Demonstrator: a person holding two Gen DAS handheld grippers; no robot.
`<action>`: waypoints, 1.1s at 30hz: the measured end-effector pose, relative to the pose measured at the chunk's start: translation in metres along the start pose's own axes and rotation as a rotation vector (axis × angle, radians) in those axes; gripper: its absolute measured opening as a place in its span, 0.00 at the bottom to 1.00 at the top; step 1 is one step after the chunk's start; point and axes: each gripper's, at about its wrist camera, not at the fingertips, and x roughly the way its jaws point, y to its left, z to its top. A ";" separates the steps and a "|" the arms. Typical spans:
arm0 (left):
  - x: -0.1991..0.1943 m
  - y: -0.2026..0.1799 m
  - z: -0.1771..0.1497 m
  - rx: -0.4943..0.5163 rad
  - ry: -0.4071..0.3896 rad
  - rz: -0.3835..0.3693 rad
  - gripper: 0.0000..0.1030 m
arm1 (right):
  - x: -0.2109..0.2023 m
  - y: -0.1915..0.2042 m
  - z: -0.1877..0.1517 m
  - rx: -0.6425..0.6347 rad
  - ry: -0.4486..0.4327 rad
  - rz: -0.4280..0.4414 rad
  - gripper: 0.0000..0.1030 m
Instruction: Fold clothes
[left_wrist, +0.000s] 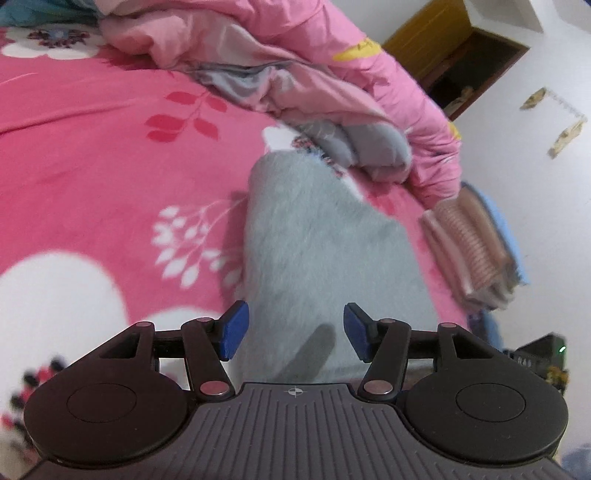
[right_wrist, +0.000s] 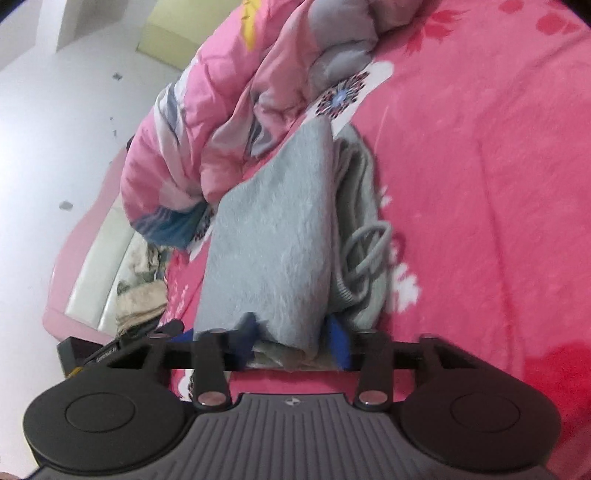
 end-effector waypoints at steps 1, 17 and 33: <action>-0.003 0.001 -0.005 -0.004 -0.014 0.010 0.55 | -0.002 0.002 -0.001 -0.006 -0.014 0.003 0.18; -0.001 -0.009 -0.025 0.062 -0.100 0.004 0.55 | -0.048 0.030 -0.013 -0.231 -0.199 -0.159 0.18; 0.014 0.001 -0.040 0.063 -0.090 -0.025 0.55 | 0.021 0.103 -0.017 -0.631 -0.192 -0.453 0.22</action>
